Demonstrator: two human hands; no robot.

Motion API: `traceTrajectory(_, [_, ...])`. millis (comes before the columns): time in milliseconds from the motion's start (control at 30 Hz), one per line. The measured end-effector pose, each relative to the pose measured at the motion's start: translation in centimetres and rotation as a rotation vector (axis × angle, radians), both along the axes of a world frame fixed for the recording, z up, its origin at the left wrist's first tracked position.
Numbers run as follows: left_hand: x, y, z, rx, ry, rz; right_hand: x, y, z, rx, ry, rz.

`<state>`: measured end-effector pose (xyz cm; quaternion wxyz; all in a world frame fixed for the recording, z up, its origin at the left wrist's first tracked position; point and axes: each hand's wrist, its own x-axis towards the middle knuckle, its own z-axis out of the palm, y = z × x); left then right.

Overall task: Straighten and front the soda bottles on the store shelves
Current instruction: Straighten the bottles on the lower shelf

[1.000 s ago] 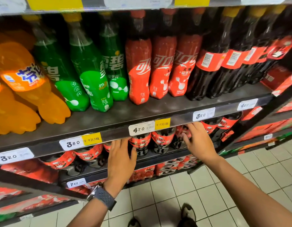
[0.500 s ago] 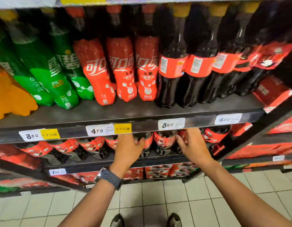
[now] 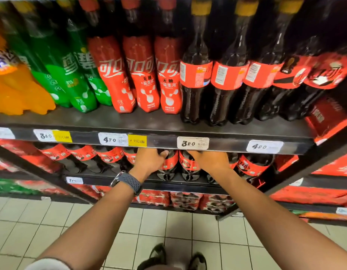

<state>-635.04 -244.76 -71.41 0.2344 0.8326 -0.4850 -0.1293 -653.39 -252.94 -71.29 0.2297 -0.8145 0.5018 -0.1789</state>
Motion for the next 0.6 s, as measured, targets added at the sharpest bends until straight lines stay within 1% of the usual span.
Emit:
traceTrajectory(100, [0.1, 0.2, -0.5, -0.057, -0.039, -0.013, 0.4, 0.0, -0.2, -0.067, 0.08, -0.026])
traceTrajectory(167, [0.3, 0.2, -0.7, -0.103, -0.073, -0.035, 0.6, 0.1, -0.1, -0.1, 0.059, -0.054])
traceTrajectory(267, [0.2, 0.0, -0.9, -0.164, -0.075, -0.038, 0.8, 0.5, 0.1, -0.175, 0.032, -0.04])
traceTrajectory(400, [0.0, -0.1, -1.4, -0.155, -0.177, -0.032, 1.6, 0.5, 0.4, -0.039, -0.015, -0.143])
traceTrajectory(467, [0.4, 0.0, -1.4, -0.201, -0.121, -0.073, 1.7, 0.4, 0.0, 0.036, -0.059, -0.145])
traceTrajectory(500, [0.9, 0.0, -1.2, -0.201, -0.083, -0.086, 1.7, 0.2, -0.2, 0.109, -0.083, -0.121])
traceTrajectory(533, [1.3, 0.0, -1.0, -0.16, -0.082, -0.1, 1.6, 0.0, -0.4, 0.2, -0.088, -0.077])
traceTrajectory(567, [1.7, 0.0, -0.8, -0.081, -0.122, -0.117, 1.6, 0.0, -0.4, 0.256, -0.062, -0.038])
traceTrajectory(600, [2.0, -0.1, -0.6, 0.003, -0.17, -0.139, 1.5, 0.0, -0.4, 0.239, -0.021, -0.035])
